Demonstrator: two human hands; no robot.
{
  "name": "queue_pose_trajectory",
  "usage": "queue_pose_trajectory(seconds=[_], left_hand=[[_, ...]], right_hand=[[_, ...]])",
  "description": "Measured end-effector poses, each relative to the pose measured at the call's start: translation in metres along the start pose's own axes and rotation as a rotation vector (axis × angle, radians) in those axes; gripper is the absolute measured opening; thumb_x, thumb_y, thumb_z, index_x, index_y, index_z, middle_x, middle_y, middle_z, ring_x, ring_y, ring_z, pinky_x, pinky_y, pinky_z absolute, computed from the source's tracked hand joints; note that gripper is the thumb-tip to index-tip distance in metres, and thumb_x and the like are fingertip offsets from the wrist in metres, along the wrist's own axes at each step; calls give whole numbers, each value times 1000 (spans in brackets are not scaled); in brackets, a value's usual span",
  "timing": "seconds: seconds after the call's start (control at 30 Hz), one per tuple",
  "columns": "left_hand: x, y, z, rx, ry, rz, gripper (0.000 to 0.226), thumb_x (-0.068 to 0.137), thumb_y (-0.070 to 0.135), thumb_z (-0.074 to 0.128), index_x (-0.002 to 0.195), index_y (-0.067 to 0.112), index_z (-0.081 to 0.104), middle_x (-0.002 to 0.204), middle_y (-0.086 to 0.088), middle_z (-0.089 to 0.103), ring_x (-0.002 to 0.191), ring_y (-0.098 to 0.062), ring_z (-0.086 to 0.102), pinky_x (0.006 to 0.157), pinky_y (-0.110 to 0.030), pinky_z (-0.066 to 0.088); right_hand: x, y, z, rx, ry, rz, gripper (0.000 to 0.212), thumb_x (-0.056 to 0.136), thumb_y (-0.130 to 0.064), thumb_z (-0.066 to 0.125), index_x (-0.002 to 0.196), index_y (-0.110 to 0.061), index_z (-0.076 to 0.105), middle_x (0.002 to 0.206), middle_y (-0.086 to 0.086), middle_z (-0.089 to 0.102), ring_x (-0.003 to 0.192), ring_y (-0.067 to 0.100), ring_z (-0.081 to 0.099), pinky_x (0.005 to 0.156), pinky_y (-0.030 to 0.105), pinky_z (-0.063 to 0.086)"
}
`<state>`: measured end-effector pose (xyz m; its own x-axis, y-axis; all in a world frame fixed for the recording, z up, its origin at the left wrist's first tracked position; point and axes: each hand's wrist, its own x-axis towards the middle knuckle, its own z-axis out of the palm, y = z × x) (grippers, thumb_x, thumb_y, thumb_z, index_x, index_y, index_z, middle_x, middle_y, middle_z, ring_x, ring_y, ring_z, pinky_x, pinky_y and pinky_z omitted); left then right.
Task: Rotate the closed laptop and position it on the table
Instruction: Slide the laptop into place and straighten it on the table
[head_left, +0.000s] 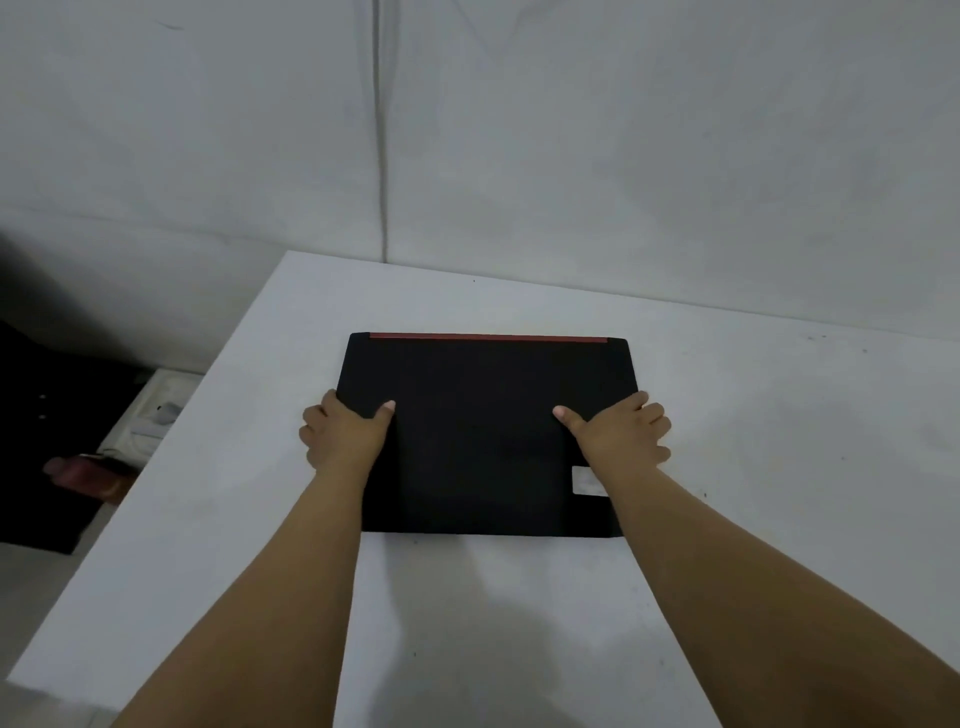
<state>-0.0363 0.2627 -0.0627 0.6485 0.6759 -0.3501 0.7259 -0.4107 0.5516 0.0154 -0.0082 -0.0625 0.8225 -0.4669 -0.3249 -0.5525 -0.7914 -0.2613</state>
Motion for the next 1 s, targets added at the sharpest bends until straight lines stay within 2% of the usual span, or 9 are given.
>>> queue_pose_trajectory(seconds=[0.1, 0.2, 0.27, 0.37, 0.5, 0.57, 0.7, 0.83, 1.0], left_hand=[[-19, -16, 1, 6, -15, 21, 96, 80, 59, 69, 152, 10, 28, 152, -18, 36, 140, -39, 35, 109, -54, 38], [-31, -33, -11, -8, -60, 31, 94, 78, 53, 74, 150, 9, 33, 150, -18, 40, 139, -39, 39, 110, -52, 38], [-36, -38, -19, 8, -96, 30, 90, 77, 49, 76, 148, 9, 37, 147, -19, 43, 136, -39, 42, 109, -50, 39], [-33, -37, -29, -28, -165, -3, 84, 77, 44, 79, 144, 9, 43, 143, -20, 45, 130, -39, 48, 111, -48, 43], [-22, -34, -34, -201, -234, -96, 89, 70, 53, 82, 141, 12, 49, 140, -16, 52, 127, -38, 52, 108, -51, 48], [-19, -36, -38, -246, -241, -118, 97, 64, 61, 82, 142, 14, 49, 140, -14, 53, 130, -38, 51, 109, -51, 47], [-3, -39, -54, -333, -254, -194, 108, 54, 67, 83, 142, 13, 49, 144, -12, 50, 133, -38, 48, 110, -52, 46], [20, -48, -69, -311, -230, -226, 113, 50, 65, 84, 143, 12, 48, 147, -14, 47, 135, -39, 45, 111, -55, 44], [46, -69, -89, -277, -206, -294, 100, 52, 52, 82, 138, 11, 51, 140, -18, 50, 128, -42, 50, 106, -55, 48]], right_hand=[[-4, 4, 0, 8, -20, -7, 118, 73, -76, 57, 154, -11, 0, 151, 18, 26, 139, 35, 27, 105, 54, 35], [-17, 14, -1, 5, -49, -14, 112, 76, -72, 58, 154, -19, -2, 149, 18, 27, 137, 36, 28, 103, 56, 35], [-27, 22, -2, 10, -53, 15, 112, 75, -70, 61, 154, -21, 0, 148, 19, 28, 136, 37, 29, 102, 56, 37], [-33, 25, -4, 61, -48, 67, 117, 72, -68, 67, 154, -13, 5, 148, 21, 29, 136, 37, 30, 102, 54, 38], [-32, 25, -6, 76, -31, 112, 103, 65, -69, 72, 137, -7, 33, 134, 20, 41, 125, 34, 40, 97, 49, 44], [-39, 26, -4, 80, -29, 118, 96, 64, -70, 73, 128, -6, 39, 128, 20, 44, 119, 34, 44, 93, 48, 46], [-59, 21, 2, 111, -58, 137, 99, 60, -69, 76, 127, -7, 37, 128, 21, 45, 118, 34, 46, 92, 47, 47], [-82, 6, 14, 141, -69, 123, 102, 56, -71, 77, 125, -7, 37, 126, 19, 47, 115, 33, 48, 90, 43, 48], [-111, -9, 36, 151, -71, 80, 103, 55, -74, 76, 124, -8, 37, 124, 18, 49, 112, 33, 51, 90, 43, 48]])
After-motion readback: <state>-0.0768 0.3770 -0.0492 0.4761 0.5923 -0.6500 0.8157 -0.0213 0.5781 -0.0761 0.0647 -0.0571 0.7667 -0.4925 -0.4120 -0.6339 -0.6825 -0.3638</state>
